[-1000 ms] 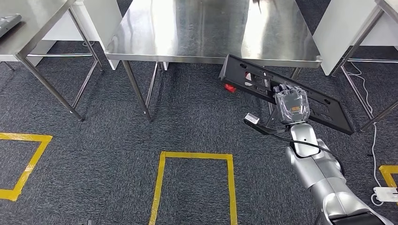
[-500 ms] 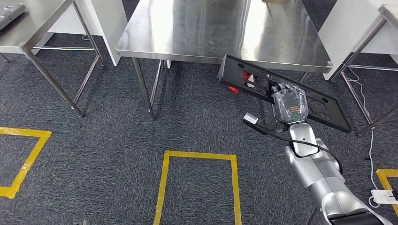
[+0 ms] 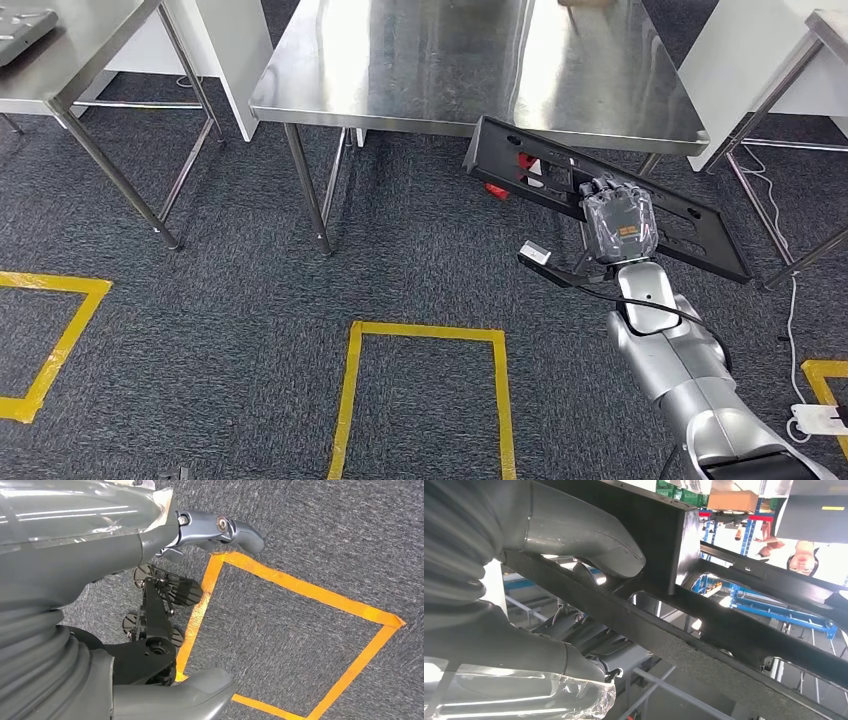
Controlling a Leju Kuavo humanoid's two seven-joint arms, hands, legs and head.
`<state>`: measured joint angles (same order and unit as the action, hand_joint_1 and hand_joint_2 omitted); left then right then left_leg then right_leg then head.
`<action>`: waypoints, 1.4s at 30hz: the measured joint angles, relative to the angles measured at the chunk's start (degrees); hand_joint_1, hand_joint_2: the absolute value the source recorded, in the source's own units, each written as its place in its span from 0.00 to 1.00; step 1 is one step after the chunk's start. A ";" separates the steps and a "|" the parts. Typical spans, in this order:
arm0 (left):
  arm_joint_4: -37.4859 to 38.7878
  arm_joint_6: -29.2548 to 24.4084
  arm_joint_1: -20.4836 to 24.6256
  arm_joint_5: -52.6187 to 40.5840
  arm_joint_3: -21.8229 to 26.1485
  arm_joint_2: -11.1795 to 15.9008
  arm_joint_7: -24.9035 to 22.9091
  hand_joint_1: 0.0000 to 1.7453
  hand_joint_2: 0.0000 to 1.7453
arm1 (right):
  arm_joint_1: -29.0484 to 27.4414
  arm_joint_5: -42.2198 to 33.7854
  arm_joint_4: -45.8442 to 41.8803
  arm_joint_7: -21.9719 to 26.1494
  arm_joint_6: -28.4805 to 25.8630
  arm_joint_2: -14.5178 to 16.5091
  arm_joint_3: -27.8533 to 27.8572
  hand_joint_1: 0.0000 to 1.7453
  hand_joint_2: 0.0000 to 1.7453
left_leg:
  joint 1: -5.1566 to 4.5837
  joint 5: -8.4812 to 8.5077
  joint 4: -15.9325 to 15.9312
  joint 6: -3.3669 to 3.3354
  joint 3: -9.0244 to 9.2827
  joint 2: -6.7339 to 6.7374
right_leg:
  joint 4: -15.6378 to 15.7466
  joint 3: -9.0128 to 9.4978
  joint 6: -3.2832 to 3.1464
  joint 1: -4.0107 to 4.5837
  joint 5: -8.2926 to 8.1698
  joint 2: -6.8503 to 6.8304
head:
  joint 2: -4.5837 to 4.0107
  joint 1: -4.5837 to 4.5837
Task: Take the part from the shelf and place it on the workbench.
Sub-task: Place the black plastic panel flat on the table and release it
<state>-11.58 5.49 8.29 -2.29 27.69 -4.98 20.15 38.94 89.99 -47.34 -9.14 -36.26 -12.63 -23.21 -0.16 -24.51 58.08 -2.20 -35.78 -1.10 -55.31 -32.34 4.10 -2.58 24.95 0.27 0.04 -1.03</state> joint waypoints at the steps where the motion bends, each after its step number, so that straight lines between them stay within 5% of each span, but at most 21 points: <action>1: 0.00 0.00 0.00 0.00 0.00 0.00 0.00 0.00 1.00 | 0.00 0.00 0.01 0.00 0.00 0.01 0.00 1.00 1.00 | 0.04 0.01 0.00 -0.01 0.00 0.01 | -0.03 -0.02 0.00 0.04 0.00 0.00 | 0.00 -0.01; 23: 0.00 -0.06 0.00 0.44 0.00 -0.03 0.12 0.00 1.00 | 0.01 0.00 0.07 -0.01 0.00 0.56 -0.02 1.00 1.00 | 0.26 0.00 0.05 -0.02 -0.04 0.02 | -0.07 -0.03 0.04 0.32 -0.04 0.01 | 0.00 0.01; 26: -0.02 0.45 0.03 0.35 0.00 0.07 0.46 0.00 1.00 | 0.14 0.01 0.10 0.00 0.00 0.60 -0.02 1.00 1.00 | 0.10 0.36 -0.98 -1.10 0.62 0.08 | 0.40 0.11 0.94 0.04 -0.27 -0.07 | 0.00 -0.03; 28: -0.02 0.61 0.10 0.24 0.00 0.02 0.63 0.00 1.00 | 0.35 0.01 0.17 0.00 0.00 0.61 -0.02 1.00 1.00 | 0.28 0.96 -2.41 -1.82 1.50 0.34 | -3.00 -1.58 0.50 0.10 1.40 -0.21 | 0.00 0.13; 30: -0.02 0.71 0.14 0.12 0.00 -0.05 0.68 0.00 1.00 | 0.42 0.01 0.35 0.01 0.00 0.55 -0.02 1.00 1.00 | 0.22 1.09 -2.77 -2.00 1.74 0.49 | -10.94 -5.64 -0.54 0.38 4.54 -0.24 | 0.00 0.26; 32: -0.02 0.78 0.15 0.02 0.00 -0.05 0.67 0.00 1.00 | 0.09 0.01 0.59 0.02 0.00 0.41 -0.02 1.00 1.00 | 0.05 1.00 -2.69 -1.98 1.76 0.50 | -16.42 -8.74 -0.70 0.67 5.92 -0.22 | 0.00 0.26; 33: -0.02 0.80 0.15 -0.01 0.00 -0.05 0.67 0.00 1.00 | -0.09 0.01 0.66 0.03 0.00 0.34 -0.02 1.00 1.00 | 0.00 0.89 -2.57 -1.86 1.77 0.46 | -15.98 -8.74 -0.45 0.77 5.33 -0.22 | 0.00 0.27; 36: -0.02 0.83 0.17 -0.07 0.00 -0.02 0.66 0.00 1.00 | -0.23 0.01 0.72 0.10 0.00 0.29 0.01 1.00 1.00 | -0.07 0.04 -1.43 -0.85 1.58 0.34 | -5.64 -3.75 0.25 0.70 1.17 -0.35 | 0.00 0.33; 38: -0.02 0.86 0.22 -0.09 0.00 0.05 0.63 0.00 1.00 | -0.21 0.01 0.76 0.16 0.00 0.25 0.02 1.00 1.00 | -0.28 -0.62 -0.60 -0.05 1.33 0.33 | -2.30 -1.92 -0.50 0.87 0.17 -0.30 | 0.00 0.23; 42: -0.02 0.90 0.36 -0.11 -0.01 0.08 0.57 0.00 1.00 | -0.33 0.01 0.85 0.20 -0.01 0.18 0.03 1.00 1.00 | -0.01 -1.69 0.70 0.90 0.78 0.53 | -2.52 -1.75 -2.42 0.74 0.27 -0.09 | 0.00 -0.06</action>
<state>-11.60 6.39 8.65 -2.40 27.68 -4.91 20.73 38.61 90.00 -46.49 -8.94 -36.27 -12.45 -23.18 -0.17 -26.20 58.78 -1.30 -35.00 -0.57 -57.83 -34.09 1.68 -1.84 25.22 0.18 0.04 -1.09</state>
